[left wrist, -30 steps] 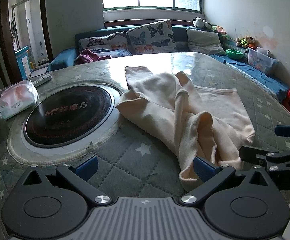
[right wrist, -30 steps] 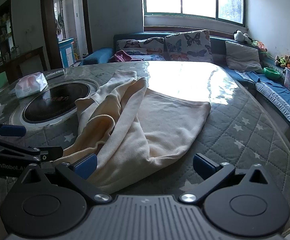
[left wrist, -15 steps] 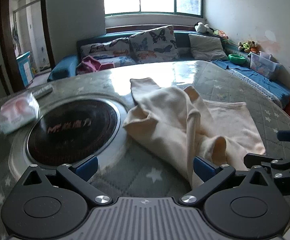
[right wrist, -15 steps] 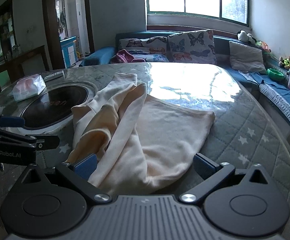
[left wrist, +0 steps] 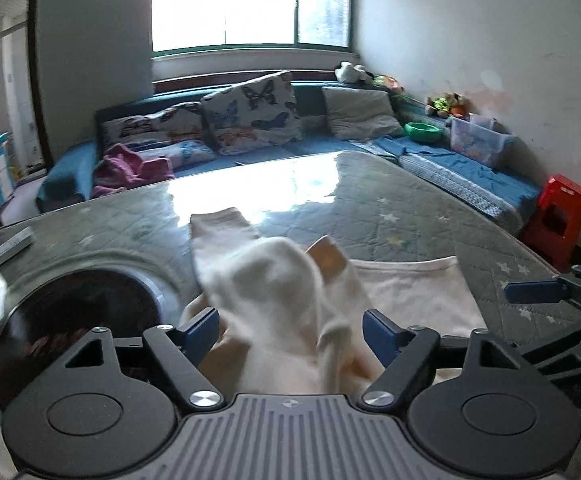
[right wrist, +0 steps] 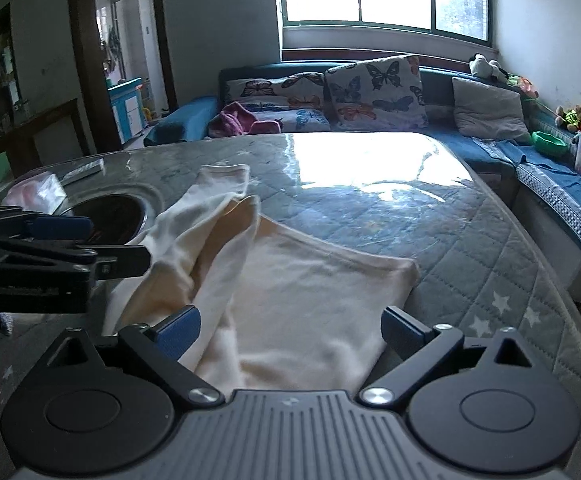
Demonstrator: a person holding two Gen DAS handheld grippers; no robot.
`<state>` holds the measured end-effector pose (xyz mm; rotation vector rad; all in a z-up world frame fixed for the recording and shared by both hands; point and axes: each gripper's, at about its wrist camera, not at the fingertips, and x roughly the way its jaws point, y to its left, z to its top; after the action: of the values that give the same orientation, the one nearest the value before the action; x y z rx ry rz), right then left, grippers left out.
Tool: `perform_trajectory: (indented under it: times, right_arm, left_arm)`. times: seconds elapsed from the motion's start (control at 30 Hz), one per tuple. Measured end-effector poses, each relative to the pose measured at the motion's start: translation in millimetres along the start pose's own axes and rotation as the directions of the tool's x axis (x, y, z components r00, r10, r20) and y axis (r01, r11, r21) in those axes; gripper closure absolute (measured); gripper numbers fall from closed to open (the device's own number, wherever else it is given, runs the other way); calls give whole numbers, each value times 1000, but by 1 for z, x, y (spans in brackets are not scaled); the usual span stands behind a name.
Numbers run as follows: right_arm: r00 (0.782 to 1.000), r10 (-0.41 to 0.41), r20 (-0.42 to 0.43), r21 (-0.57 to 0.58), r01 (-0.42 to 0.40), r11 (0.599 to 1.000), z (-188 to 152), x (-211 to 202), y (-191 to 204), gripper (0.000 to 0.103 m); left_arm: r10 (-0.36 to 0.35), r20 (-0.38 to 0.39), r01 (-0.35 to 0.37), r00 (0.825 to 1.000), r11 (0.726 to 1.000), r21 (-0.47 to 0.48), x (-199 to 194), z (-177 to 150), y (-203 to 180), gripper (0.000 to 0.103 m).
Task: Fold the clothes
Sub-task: 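Grasp the shirt edge with the left gripper while the right gripper grasps another edge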
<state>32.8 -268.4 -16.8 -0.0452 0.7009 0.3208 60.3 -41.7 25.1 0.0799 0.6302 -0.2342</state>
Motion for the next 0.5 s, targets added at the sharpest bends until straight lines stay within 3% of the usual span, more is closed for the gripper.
perform_trajectory:
  times: [0.2, 0.37, 0.5]
  right_arm:
    - [1000, -7, -19, 4, 7, 1000, 9, 17, -13, 13]
    - [999, 21, -30, -2, -21, 1000, 20, 32, -15, 22]
    - [998, 61, -33, -20, -61, 998, 32, 46, -10, 25]
  left_arm:
    - [-42, -63, 43, 997, 999, 16, 39, 8, -5, 33]
    - [-81, -121, 79, 989, 997, -21, 58, 5, 4, 86]
    - [-86, -105, 83, 991, 996, -34, 51, -1, 16, 96]
